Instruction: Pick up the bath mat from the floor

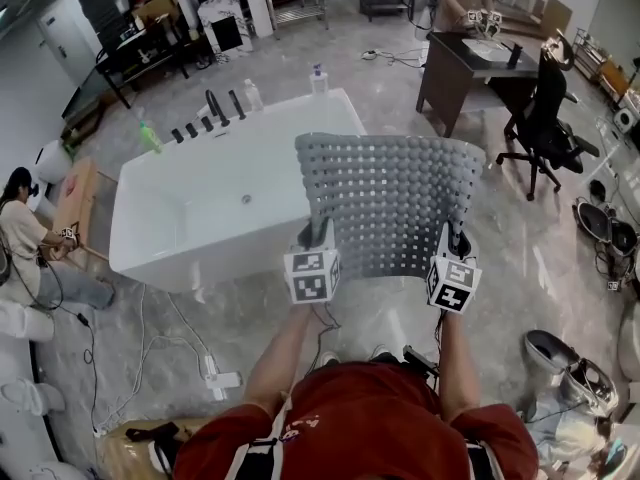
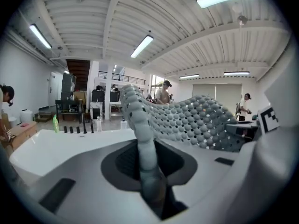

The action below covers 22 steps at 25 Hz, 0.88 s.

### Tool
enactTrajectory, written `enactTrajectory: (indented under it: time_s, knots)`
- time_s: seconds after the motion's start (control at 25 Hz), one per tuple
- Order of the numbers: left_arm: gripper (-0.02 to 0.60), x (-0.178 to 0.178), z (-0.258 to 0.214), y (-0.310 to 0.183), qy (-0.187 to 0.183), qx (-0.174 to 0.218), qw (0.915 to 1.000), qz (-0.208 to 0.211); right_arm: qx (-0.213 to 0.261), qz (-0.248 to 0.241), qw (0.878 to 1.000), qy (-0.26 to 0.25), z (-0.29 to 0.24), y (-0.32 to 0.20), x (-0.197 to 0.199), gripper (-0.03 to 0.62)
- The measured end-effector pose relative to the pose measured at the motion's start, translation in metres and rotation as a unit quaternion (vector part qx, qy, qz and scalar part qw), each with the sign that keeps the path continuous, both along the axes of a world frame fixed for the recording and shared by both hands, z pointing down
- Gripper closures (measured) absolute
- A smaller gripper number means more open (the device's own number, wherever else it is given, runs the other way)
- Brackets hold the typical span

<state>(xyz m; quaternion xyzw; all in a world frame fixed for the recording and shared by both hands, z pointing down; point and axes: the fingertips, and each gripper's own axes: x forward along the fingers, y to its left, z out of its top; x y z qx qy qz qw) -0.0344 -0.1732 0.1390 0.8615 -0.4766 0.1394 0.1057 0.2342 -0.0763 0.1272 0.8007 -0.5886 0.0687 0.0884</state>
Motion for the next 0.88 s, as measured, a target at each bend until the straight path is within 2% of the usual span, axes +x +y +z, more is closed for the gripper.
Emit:
enactTrajectory:
  time_s: [0.24, 0.52, 0.72, 0.88]
  knots:
    - [0.494, 0.002, -0.063, -0.011, 0.019, 0.067, 0.9975, 0.012, 0.058, 0.009, 0.998, 0.023, -0.058, -0.005, 0.005, 0.543]
    - [0.492, 0.018, -0.135, -0.009, 0.049, 0.15, 0.9873, 0.02, 0.146, 0.02, 0.988, 0.049, -0.13, 0.003, 0.02, 0.542]
    - [0.494, 0.01, -0.188, 0.006, 0.07, 0.229, 0.9707, 0.017, 0.217, 0.025, 0.973, 0.073, -0.18, 0.017, 0.015, 0.542]
    - [0.494, 0.003, -0.228, 0.02, 0.093, 0.285, 0.9541, 0.004, 0.279, 0.029, 0.954, 0.107, -0.223, 0.035, 0.011, 0.542]
